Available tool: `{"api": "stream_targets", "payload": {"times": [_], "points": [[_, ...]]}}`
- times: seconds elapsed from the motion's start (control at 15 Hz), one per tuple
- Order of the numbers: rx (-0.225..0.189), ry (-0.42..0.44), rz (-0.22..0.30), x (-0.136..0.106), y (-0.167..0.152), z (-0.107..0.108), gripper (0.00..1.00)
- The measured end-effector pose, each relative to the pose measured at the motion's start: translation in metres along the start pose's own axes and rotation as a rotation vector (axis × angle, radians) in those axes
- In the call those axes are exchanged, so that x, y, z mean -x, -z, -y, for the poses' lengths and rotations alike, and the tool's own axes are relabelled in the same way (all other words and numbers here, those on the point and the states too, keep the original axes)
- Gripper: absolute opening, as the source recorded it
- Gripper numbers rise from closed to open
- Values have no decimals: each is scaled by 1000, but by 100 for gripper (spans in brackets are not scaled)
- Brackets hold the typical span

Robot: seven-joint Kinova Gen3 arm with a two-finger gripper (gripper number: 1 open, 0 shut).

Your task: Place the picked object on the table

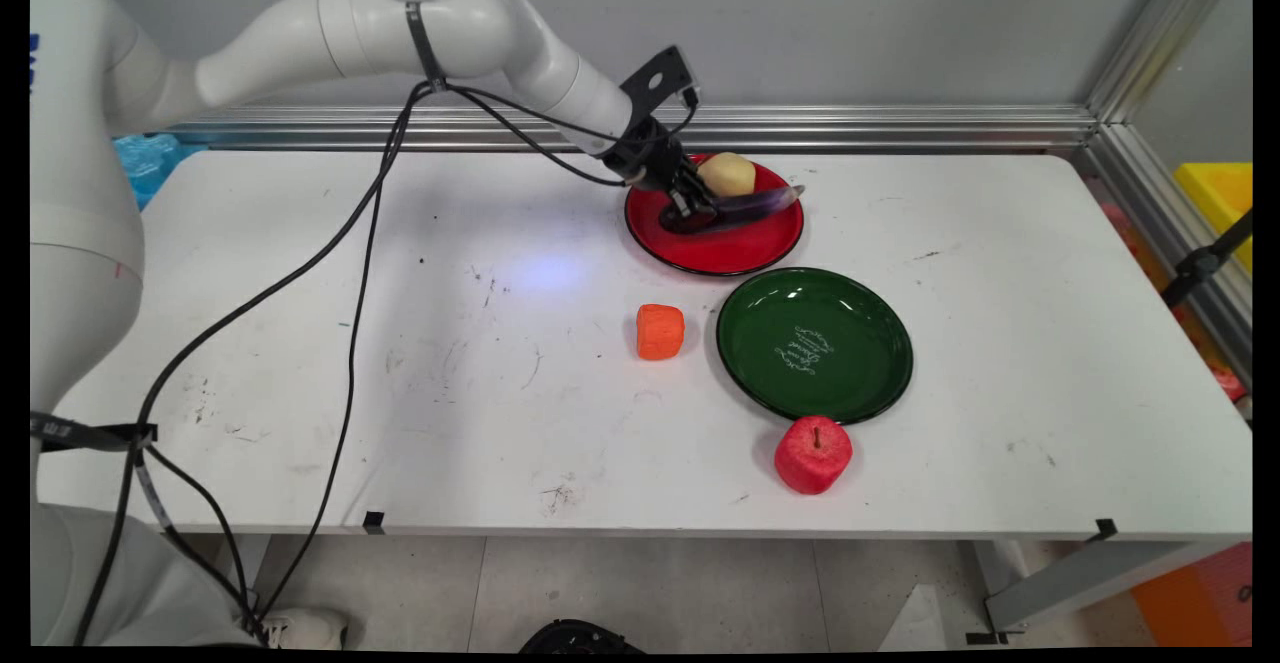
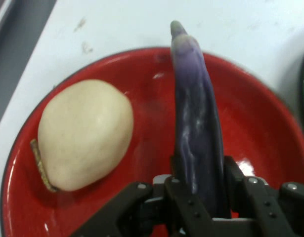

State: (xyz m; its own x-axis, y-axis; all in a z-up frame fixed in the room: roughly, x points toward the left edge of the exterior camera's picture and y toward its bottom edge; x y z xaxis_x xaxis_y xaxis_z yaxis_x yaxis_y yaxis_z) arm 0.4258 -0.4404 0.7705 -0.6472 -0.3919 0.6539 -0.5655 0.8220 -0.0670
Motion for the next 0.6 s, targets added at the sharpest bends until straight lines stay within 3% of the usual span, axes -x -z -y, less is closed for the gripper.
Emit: {"api": "stream_targets", "payload": {"times": [0.27, 0.6], "points": [[-12, 2, -16, -12, 34, -21, 0], [-12, -14, 6, 0, 76, -46, 0]]}}
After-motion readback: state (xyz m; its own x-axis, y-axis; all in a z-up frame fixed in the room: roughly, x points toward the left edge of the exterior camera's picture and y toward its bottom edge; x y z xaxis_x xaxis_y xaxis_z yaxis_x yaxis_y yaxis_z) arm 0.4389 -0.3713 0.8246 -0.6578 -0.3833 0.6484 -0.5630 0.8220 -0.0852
